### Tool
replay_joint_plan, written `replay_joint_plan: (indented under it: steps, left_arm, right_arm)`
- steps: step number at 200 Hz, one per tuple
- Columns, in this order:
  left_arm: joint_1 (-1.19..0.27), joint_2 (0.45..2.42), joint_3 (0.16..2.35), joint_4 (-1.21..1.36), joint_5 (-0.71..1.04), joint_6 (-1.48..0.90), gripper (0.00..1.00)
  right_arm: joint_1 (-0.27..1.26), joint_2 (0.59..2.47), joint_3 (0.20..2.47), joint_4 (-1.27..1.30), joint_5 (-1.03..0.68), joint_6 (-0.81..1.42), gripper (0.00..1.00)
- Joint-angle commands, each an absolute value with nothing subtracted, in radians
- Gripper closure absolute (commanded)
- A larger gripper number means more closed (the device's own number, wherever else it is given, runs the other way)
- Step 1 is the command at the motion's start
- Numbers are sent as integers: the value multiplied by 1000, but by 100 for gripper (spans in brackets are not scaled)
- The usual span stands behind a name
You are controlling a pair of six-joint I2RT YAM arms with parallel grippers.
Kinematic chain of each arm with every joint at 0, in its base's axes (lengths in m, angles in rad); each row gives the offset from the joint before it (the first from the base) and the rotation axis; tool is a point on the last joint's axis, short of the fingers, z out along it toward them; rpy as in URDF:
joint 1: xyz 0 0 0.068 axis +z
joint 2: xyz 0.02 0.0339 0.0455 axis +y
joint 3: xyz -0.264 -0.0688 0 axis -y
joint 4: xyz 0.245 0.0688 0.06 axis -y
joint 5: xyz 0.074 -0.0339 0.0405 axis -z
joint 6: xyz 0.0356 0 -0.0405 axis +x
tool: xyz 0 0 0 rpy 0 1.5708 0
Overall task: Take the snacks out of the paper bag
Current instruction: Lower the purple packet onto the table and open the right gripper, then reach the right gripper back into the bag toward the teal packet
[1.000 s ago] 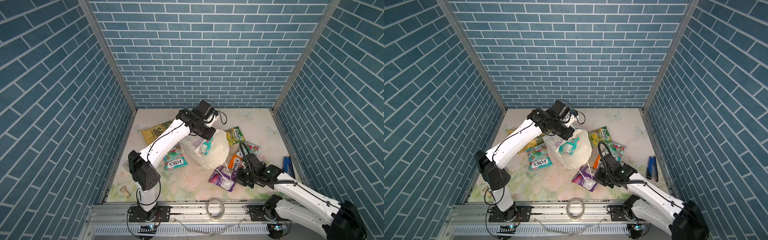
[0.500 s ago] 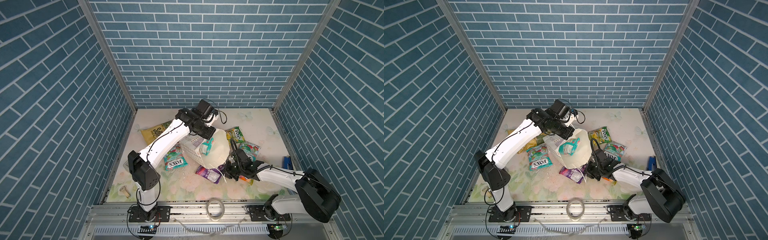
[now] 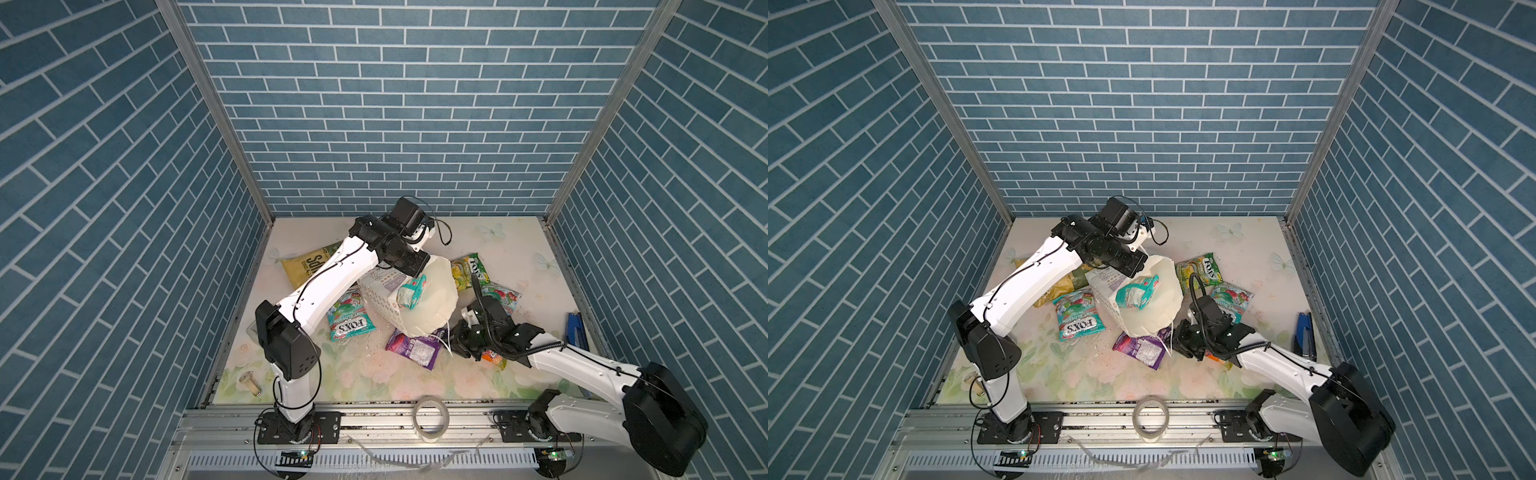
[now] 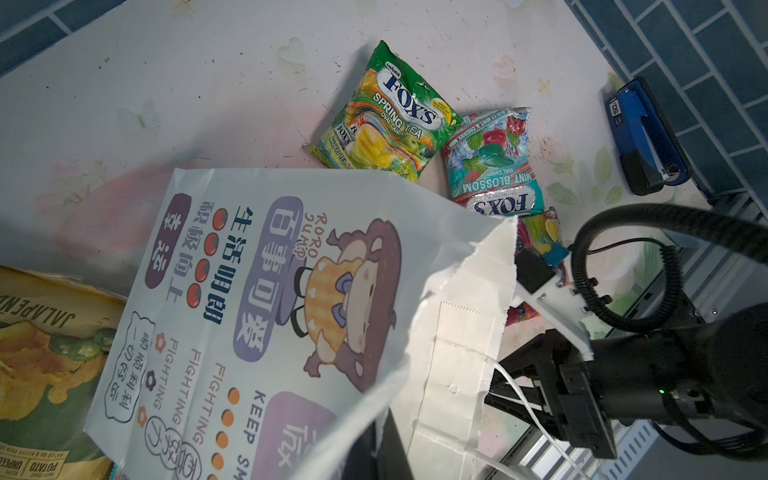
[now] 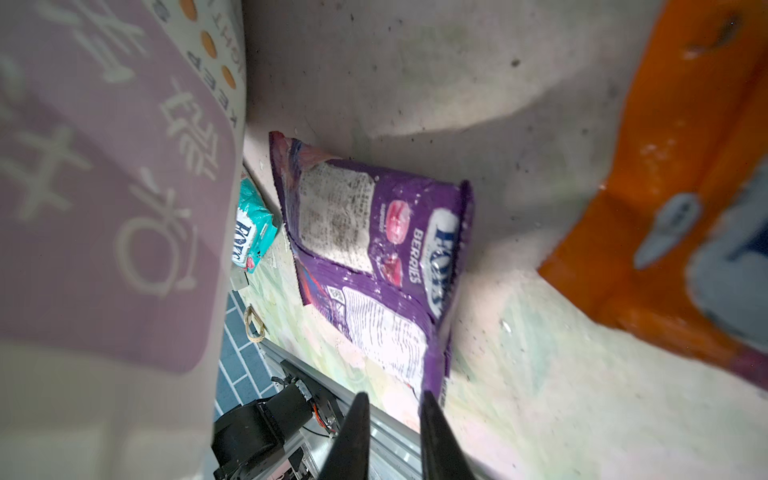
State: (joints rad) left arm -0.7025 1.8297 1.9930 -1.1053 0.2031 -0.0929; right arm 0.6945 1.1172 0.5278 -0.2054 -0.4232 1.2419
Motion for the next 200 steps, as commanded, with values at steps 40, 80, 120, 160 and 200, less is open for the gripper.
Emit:
replay_joint_plan:
  steps: [40, 80, 120, 160, 200]
  left_arm:
    - [-693, 1858, 2026, -1116, 199, -73, 100]
    - [-693, 1863, 2022, -1115, 185, -63, 100]
    - [-693, 1874, 2027, -1112, 191, -63, 100]
    - [-693, 1891, 2053, -1122, 189, -60, 100]
    - [-693, 1925, 2109, -1148, 196, -61, 100]
  right_arm:
    - [645, 955, 671, -774, -227, 1096, 75]
    - [640, 919, 827, -937, -146, 1040, 75]
    - [646, 961, 958, -925, -133, 1013, 75]
    - [689, 1022, 1013, -745, -163, 1017, 77]
    - [773, 1138, 1030, -529, -182, 1028, 79]
